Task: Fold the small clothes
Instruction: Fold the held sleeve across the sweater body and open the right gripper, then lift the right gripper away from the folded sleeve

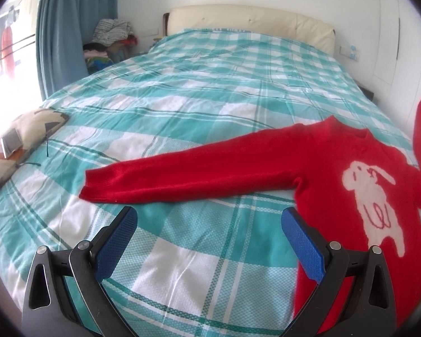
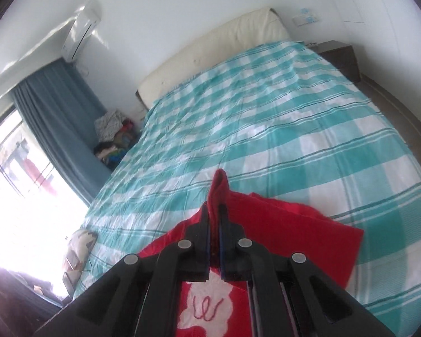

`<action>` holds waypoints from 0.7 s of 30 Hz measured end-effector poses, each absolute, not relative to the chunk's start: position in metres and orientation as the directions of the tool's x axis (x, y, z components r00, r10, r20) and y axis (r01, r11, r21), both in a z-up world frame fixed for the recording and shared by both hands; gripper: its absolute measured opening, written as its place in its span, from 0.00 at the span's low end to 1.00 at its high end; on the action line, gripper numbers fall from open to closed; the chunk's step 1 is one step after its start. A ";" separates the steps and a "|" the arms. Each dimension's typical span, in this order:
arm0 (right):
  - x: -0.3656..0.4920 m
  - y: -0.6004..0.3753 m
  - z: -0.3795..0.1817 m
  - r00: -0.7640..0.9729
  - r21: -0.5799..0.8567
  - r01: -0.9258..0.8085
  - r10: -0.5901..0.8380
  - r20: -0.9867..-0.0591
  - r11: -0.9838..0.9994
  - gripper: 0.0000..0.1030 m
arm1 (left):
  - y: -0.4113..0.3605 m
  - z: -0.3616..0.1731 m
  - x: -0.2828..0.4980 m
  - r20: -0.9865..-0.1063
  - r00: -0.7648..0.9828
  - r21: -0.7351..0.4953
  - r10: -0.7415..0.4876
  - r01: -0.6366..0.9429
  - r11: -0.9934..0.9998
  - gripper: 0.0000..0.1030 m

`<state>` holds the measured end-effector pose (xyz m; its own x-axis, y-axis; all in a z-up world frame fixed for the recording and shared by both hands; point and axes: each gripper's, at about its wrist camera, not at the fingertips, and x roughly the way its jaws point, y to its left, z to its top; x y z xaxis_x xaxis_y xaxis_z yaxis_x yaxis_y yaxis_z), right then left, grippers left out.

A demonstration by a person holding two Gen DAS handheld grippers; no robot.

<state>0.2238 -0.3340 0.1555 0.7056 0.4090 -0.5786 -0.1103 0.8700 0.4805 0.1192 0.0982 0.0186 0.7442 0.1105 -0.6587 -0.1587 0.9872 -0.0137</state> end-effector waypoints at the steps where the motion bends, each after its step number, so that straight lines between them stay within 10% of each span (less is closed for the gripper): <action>1: 0.233 -0.312 0.143 0.680 0.467 -0.125 0.418 -0.602 0.875 0.04 | 0.101 0.019 0.119 -0.659 0.744 -0.020 0.111 -0.165 0.986 1.00; 5: 0.260 -0.242 0.080 0.562 0.474 -0.170 0.481 -0.673 0.864 0.09 | 0.109 0.020 0.121 -0.661 0.741 -0.031 0.119 -0.185 0.982 1.00; 9: 0.273 -0.219 0.025 0.417 0.652 -0.134 0.640 -0.645 0.746 0.47 | 0.116 0.017 0.122 -0.673 0.730 -0.048 0.123 -0.209 0.977 1.00; 21: 0.153 -0.317 0.038 0.591 0.368 -0.117 0.363 -0.720 0.922 0.58 | 0.115 0.003 0.125 -0.740 0.671 -0.120 0.044 -0.196 0.973 1.00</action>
